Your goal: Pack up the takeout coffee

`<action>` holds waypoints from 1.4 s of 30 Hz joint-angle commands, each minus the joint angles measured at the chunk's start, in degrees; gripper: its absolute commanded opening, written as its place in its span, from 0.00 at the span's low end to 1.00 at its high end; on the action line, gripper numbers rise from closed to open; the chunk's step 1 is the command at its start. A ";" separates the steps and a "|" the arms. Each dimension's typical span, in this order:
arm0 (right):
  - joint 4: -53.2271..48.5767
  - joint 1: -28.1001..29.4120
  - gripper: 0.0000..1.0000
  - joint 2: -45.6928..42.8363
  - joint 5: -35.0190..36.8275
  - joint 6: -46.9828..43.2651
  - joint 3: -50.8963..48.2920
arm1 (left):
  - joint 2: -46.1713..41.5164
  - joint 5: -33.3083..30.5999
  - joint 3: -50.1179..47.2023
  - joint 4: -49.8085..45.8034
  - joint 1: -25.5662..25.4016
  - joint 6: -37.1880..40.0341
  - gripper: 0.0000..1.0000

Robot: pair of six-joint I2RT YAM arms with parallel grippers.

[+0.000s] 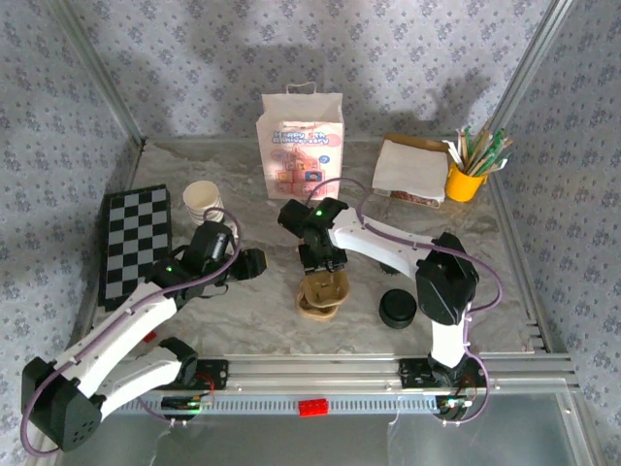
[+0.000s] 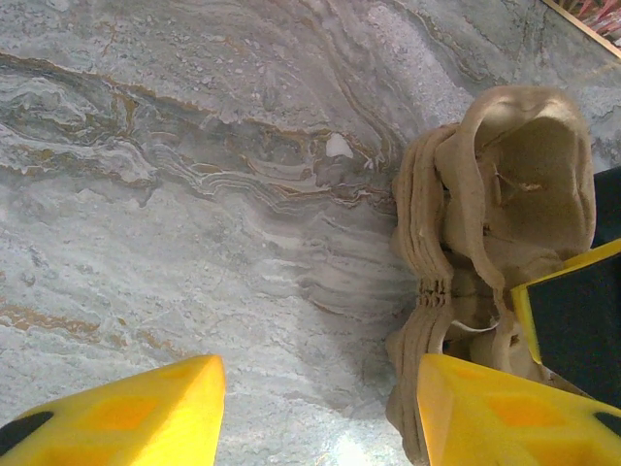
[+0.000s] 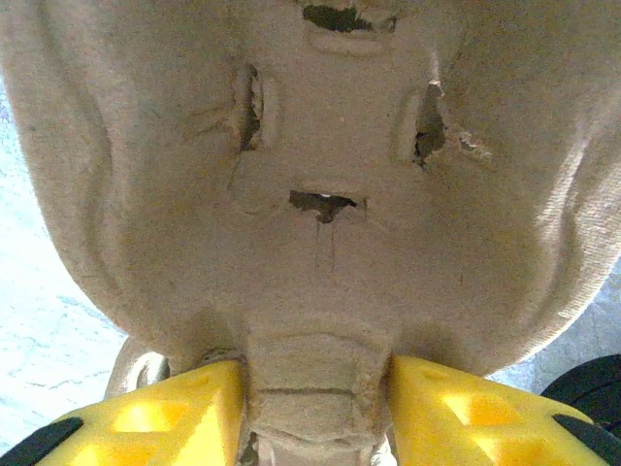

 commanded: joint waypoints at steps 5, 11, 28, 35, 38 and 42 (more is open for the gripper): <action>-0.26 0.24 0.37 0.06 -0.11 0.20 -0.54 | 0.21 1.04 2.56 0.14 0.23 -0.54 0.55; -2.07 0.20 0.30 -1.97 1.50 -0.59 0.62 | 0.09 1.35 3.11 -0.09 0.29 -0.84 0.55; -5.42 -8.23 0.28 -22.02 -2.07 -1.73 -6.14 | 8.32 -3.16 11.84 -0.46 -13.06 -3.98 0.52; -6.70 -17.94 0.28 -30.63 -5.36 -3.47 -10.13 | 21.05 -4.77 18.57 3.40 -23.86 -5.74 0.48; -6.59 -21.62 0.27 -32.60 -6.96 -6.68 -11.02 | 27.70 -5.48 23.38 2.96 -27.20 -5.32 0.46; -7.25 -24.31 0.27 -33.48 -7.11 -8.10 -11.15 | 35.98 -6.65 29.95 0.58 -30.07 -4.28 0.44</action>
